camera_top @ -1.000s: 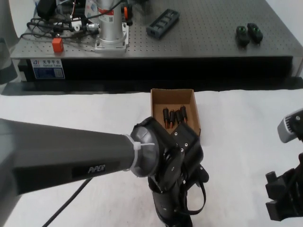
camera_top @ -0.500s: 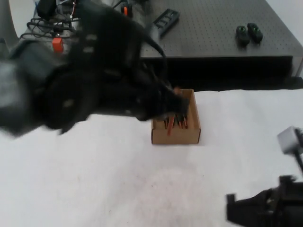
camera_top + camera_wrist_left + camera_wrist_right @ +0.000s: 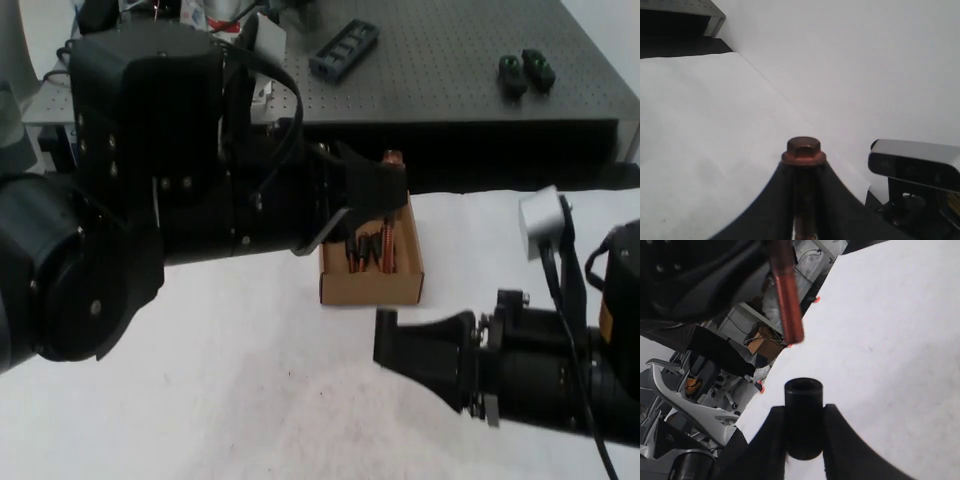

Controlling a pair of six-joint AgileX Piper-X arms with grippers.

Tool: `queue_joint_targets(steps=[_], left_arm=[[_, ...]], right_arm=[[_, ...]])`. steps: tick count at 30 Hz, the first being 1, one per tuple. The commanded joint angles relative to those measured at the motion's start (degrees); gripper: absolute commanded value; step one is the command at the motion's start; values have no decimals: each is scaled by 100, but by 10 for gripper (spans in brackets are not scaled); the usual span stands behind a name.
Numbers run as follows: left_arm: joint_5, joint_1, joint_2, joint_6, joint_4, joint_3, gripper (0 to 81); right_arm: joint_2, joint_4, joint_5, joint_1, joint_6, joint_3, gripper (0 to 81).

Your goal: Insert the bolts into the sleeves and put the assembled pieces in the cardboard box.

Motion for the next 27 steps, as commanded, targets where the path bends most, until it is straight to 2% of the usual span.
queue_joint_targets(steps=[1,10,14,27], left_arm=[[53,9,-34,-127,-117,-19,3],[100,9,-34,-127,-120,-19,3],[349,9,-34,-127,-120,-19,3],[348,9,-34,-16,227,-19,3]], right_arm=[[5,-106,-40,14,-75,-75,51],[5,-147,320,3,-220,-91,51],[5,-147,319,3,-309,-91,51],[5,-706,101,3,-342,-91,51]])
